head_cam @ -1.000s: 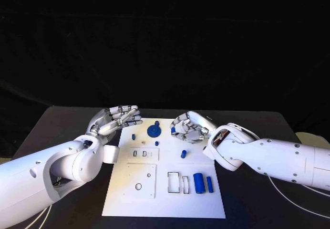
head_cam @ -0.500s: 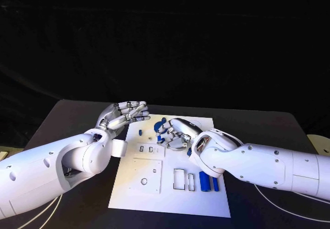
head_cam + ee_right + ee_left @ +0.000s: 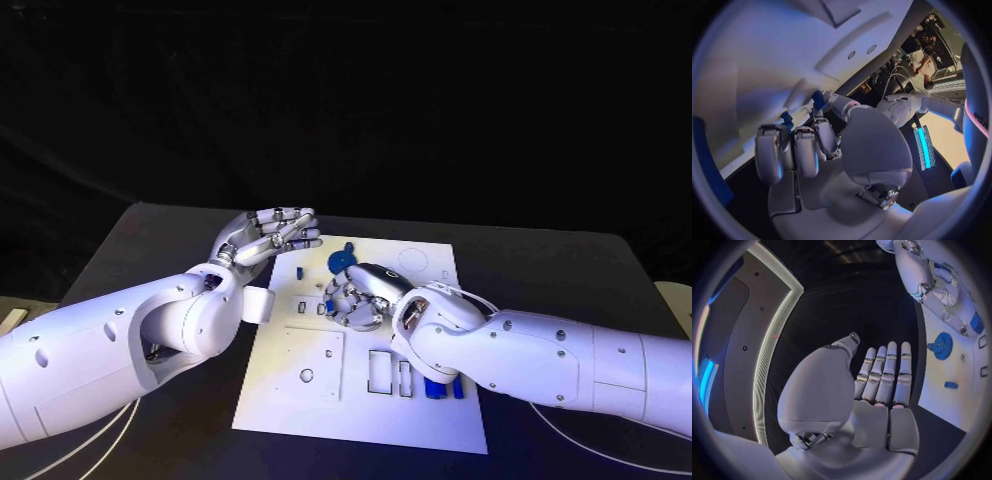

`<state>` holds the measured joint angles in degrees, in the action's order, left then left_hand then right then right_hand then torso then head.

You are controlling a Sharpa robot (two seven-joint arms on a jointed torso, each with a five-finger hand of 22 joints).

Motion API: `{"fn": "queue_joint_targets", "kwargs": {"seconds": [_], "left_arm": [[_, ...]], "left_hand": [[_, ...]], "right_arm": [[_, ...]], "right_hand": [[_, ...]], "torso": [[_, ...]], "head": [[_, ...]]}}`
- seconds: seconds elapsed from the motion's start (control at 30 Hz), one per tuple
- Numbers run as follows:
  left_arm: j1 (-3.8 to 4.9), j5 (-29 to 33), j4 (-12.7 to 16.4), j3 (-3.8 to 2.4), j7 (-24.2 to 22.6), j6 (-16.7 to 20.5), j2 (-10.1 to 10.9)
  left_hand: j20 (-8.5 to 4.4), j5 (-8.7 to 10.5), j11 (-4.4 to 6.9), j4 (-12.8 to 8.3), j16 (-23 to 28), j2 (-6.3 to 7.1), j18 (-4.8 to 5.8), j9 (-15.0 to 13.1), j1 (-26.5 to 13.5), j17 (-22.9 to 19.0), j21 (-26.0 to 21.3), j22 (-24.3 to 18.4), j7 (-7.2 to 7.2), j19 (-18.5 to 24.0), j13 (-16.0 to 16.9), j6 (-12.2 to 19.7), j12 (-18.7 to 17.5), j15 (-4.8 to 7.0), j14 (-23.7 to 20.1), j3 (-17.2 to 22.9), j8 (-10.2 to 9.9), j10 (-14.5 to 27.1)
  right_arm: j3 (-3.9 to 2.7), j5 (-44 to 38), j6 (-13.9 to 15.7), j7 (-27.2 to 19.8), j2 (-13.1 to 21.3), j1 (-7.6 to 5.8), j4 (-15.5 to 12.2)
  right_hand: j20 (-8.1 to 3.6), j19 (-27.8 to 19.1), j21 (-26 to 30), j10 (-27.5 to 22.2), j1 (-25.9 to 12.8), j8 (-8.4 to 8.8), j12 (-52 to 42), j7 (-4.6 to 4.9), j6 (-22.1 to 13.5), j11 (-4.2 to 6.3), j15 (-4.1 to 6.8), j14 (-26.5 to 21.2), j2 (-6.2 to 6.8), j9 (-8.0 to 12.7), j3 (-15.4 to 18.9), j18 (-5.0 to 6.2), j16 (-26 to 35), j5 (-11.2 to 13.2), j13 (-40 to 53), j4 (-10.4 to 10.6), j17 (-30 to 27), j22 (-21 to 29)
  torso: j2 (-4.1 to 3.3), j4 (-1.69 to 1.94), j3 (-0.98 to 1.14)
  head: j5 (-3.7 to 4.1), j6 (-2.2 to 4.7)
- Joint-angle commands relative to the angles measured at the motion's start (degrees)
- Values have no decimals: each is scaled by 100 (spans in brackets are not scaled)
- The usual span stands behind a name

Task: Assemble the parts on the task board

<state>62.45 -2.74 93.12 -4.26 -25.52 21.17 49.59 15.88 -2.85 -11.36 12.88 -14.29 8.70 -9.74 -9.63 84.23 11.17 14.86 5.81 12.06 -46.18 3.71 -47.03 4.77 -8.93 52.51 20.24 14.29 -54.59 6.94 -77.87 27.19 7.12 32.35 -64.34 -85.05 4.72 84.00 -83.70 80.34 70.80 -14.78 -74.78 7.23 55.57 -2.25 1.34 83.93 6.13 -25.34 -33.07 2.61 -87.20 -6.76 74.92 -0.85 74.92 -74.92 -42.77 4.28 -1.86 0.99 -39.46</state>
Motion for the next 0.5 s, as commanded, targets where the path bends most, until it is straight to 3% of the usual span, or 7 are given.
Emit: {"fn": "queue_joint_targets", "kwargs": {"seconds": [0.03,0.5], "left_arm": [[2,-1,4,-4,-62,-35,-20],[1,-3,-2,-4,-58,-39,-18]], "left_hand": [[16,-4,-6,26,29,4,-73,7,-51,7,-29,-8,209,-6,0,-30,-33,-27,-9,-21,-32,-42],[16,-4,-6,26,29,4,-73,7,-51,7,-29,-8,209,-6,0,-30,-33,-27,-9,-21,-32,-42]], "right_arm": [[9,-353,-169,148,-27,26,36],[13,-518,-159,239,-14,42,80]], "right_hand": [[-23,51,6,1,-39,-101,-7,-61,88,30,50,425,-9,-132,11,-52,-12,22,38,-16,654,-852],[-24,54,2,3,-45,-104,-8,-62,89,32,52,425,3,-135,16,-53,-12,31,40,-21,655,-856]], "torso": [[2,-9,7],[9,-9,-1]], "head": [[-28,-13],[-23,-37]]}}
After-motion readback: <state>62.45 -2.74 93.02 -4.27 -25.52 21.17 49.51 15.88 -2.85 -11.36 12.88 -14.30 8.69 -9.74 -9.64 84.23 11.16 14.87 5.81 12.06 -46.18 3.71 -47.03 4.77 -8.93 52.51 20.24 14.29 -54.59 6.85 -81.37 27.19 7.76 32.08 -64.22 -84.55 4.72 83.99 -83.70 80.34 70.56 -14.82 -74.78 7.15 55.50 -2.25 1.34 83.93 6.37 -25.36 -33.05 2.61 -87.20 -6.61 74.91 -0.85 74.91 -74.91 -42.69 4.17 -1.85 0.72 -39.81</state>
